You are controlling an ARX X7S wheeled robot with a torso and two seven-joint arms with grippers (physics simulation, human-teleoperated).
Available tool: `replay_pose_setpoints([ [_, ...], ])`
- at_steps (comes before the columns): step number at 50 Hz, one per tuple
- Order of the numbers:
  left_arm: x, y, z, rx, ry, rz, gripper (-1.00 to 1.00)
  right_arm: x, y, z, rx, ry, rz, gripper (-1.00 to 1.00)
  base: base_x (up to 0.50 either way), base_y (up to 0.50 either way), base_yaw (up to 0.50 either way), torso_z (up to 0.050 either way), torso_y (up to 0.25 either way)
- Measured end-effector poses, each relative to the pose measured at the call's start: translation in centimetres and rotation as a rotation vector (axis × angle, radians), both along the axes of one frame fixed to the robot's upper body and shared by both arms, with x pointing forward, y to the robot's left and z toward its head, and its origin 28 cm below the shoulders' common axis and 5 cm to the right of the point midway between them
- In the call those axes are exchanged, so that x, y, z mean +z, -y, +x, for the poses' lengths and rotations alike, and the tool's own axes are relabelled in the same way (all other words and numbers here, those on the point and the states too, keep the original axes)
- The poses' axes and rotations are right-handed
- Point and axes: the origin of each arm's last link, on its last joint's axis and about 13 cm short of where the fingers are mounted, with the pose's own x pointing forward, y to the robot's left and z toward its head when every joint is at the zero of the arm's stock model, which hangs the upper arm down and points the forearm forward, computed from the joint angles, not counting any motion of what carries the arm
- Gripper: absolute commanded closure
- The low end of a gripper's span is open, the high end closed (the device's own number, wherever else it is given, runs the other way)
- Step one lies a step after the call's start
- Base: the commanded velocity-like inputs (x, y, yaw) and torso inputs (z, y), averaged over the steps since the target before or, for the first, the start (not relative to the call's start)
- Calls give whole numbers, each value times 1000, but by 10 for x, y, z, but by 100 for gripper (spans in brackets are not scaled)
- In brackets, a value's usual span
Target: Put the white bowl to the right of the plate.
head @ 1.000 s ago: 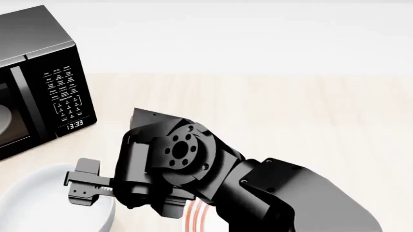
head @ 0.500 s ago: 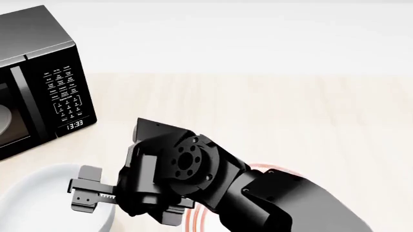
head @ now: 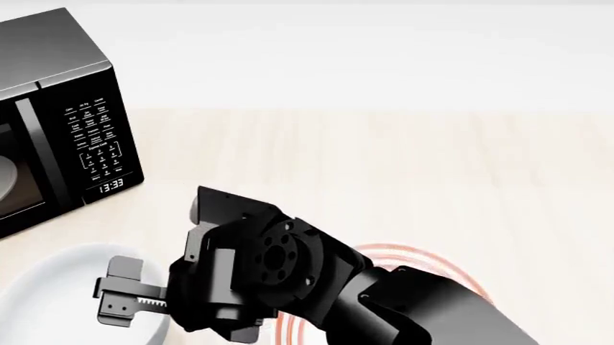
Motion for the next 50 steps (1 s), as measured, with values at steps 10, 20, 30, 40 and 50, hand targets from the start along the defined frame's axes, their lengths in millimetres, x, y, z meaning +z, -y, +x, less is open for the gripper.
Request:
replay_pose_setpoints([
  [10, 0, -1, 0, -1, 1, -3, -100, -7, 0, -2, 19, 8, 14, -100, 0, 0, 0, 0, 0],
  [20, 1, -1, -1, -3, 3, -7, -100, -12, -1, -4, 39, 19, 29, -100, 0, 0, 0, 0, 0],
  [30, 1, -1, -2, -5, 6, -8, -100, -15, -2, -5, 49, 32, 42, -100, 0, 0, 0, 0, 0],
  [40, 1, -1, -3, -7, 8, -9, -100, -22, 0, -3, 24, 35, 39, -100, 0, 0, 0, 0, 0],
  [50, 1, -2, -5, -8, 10, -10, -100, -28, 4, -1, -5, 30, 35, -100, 0, 0, 0, 0, 0],
])
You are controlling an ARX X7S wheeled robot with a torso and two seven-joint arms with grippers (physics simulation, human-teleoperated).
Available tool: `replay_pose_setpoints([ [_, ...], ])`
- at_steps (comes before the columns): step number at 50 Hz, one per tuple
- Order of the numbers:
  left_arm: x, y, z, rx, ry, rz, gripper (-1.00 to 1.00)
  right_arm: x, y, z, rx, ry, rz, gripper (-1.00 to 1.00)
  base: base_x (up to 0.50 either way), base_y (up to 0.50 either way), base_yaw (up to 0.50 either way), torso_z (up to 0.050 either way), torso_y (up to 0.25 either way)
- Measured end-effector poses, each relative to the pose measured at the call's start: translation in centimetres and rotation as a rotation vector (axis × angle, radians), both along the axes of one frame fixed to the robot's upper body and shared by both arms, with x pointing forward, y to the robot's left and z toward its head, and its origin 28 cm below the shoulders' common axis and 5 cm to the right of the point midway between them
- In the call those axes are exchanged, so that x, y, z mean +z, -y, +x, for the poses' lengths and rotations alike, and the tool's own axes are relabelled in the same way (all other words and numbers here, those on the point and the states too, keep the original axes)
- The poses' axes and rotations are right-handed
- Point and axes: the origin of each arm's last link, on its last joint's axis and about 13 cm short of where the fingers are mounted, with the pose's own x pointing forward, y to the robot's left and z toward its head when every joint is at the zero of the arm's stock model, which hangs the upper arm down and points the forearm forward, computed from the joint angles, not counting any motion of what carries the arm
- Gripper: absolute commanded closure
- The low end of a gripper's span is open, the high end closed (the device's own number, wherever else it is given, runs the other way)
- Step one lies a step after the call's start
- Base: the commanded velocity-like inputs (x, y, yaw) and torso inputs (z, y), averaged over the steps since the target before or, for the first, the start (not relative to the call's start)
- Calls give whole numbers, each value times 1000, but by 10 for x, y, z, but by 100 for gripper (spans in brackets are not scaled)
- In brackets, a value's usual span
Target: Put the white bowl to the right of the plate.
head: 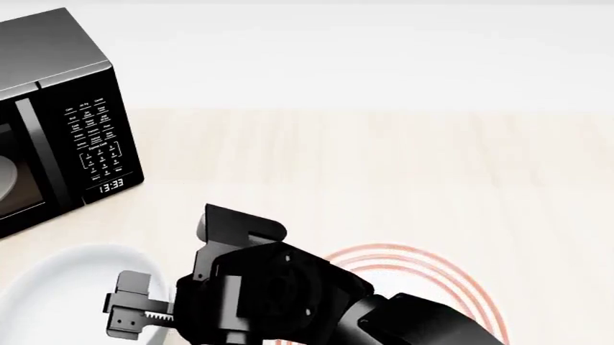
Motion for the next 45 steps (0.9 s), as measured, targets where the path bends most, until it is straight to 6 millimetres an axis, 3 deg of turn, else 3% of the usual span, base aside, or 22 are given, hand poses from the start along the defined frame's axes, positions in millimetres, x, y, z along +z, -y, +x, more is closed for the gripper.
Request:
replay_pose_setpoints([
  [22, 1, 0, -3, -6, 8, 0, -100, -6, 1, -1, 9, -6, 34, -100, 0, 0, 0, 0, 0],
  [23, 1, 0, -3, -6, 9, 0, -100, -6, 1, -1, 10, -5, 34, 100, 0, 0, 0, 0, 0],
  [45, 1, 1, -5, -10, 14, -1, -100, -2, 0, 0, -19, 37, -71, 100, 0, 0, 0, 0, 0],
])
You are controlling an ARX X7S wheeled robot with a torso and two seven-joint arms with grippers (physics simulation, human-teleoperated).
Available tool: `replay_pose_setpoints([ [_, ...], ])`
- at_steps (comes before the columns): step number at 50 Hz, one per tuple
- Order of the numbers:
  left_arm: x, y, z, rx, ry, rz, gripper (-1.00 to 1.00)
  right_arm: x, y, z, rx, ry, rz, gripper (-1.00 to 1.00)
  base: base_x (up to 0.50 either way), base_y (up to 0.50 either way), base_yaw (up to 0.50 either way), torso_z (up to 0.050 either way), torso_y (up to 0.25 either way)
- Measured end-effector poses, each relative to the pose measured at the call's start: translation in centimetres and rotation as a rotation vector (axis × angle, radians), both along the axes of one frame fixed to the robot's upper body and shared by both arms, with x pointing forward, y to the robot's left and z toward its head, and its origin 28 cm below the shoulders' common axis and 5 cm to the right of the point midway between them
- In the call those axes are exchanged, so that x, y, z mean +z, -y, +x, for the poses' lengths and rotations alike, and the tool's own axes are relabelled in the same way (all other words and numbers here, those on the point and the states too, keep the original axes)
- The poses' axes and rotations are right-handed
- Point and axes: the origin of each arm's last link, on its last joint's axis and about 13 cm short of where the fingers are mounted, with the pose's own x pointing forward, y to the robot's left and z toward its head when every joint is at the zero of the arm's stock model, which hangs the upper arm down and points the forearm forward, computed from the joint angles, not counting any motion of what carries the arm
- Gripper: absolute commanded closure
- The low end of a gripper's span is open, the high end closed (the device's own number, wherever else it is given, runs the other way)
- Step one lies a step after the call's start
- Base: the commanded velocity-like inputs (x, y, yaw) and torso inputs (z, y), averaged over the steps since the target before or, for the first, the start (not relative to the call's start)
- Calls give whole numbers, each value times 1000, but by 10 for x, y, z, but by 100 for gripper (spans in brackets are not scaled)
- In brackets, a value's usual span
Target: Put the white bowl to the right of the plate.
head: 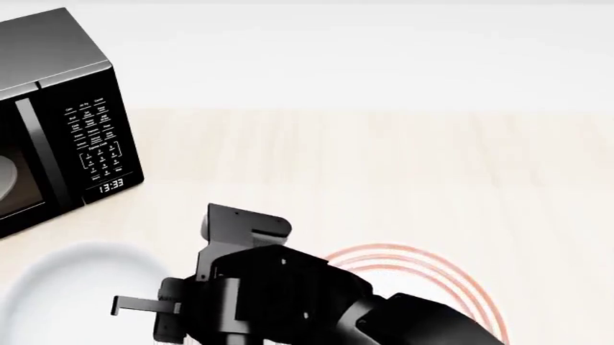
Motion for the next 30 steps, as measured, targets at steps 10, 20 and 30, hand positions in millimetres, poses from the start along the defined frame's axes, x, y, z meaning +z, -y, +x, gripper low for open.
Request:
replay_pose_setpoints([
  [10, 0, 1, 1, -2, -2, 3, -100, 37, -12, 0, -63, 26, -49, 100, 0, 0, 0, 0, 1],
  [20, -1, 1, 2, -2, -5, 5, -100, 82, -25, -5, -103, 55, -40, 100, 0, 0, 0, 0, 0],
  [30, -1, 2, 3, -2, -8, 8, -100, 112, -15, -8, -188, 71, -42, 100, 0, 0, 0, 0, 0],
])
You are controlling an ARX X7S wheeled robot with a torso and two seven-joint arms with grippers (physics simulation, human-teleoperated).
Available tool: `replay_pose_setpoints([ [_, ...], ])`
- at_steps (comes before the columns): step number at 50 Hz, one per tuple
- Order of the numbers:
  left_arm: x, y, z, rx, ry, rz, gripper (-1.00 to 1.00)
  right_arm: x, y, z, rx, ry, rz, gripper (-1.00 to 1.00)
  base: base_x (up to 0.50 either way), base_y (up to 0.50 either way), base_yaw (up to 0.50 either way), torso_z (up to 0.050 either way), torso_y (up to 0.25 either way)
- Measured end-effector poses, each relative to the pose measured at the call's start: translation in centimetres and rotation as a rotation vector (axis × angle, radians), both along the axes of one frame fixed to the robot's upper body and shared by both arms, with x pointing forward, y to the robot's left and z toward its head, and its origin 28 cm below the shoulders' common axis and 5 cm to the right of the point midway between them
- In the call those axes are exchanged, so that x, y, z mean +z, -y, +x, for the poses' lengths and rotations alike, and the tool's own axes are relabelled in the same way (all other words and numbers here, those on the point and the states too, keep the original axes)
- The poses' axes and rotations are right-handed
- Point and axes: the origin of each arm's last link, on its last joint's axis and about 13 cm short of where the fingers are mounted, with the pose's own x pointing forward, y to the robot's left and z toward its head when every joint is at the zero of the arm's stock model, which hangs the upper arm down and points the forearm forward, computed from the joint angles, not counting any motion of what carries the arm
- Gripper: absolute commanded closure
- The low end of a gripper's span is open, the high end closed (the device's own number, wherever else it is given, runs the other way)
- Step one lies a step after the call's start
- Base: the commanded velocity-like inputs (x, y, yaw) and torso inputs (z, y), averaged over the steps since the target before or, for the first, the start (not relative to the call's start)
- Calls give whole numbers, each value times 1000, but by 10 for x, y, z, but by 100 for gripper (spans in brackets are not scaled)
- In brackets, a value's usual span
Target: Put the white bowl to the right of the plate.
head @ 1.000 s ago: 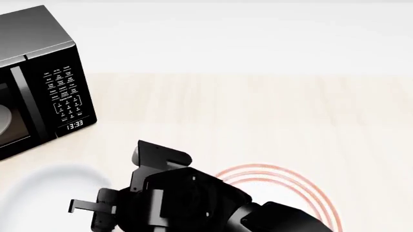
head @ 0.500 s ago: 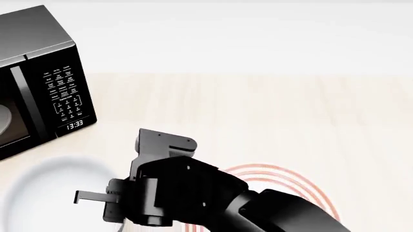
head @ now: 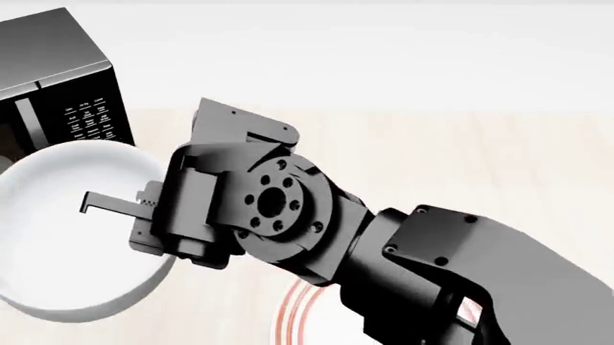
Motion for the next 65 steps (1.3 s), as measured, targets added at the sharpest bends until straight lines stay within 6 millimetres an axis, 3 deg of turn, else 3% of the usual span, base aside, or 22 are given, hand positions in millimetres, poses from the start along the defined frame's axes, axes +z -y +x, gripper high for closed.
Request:
replay_pose_setpoints([
  [11, -1, 1, 1, 2, -3, 4, -100, 24, 30, 3, -96, 17, -7, 100, 0, 0, 0, 0, 1],
  [30, -1, 1, 3, 10, -11, 6, -100, 57, 103, 7, -333, 73, -47, 100, 0, 0, 0, 0, 0],
  [65, -3, 5, 8, 6, -30, 24, -100, 47, 241, 13, -757, -1, 36, 100, 0, 0, 0, 0, 1],
])
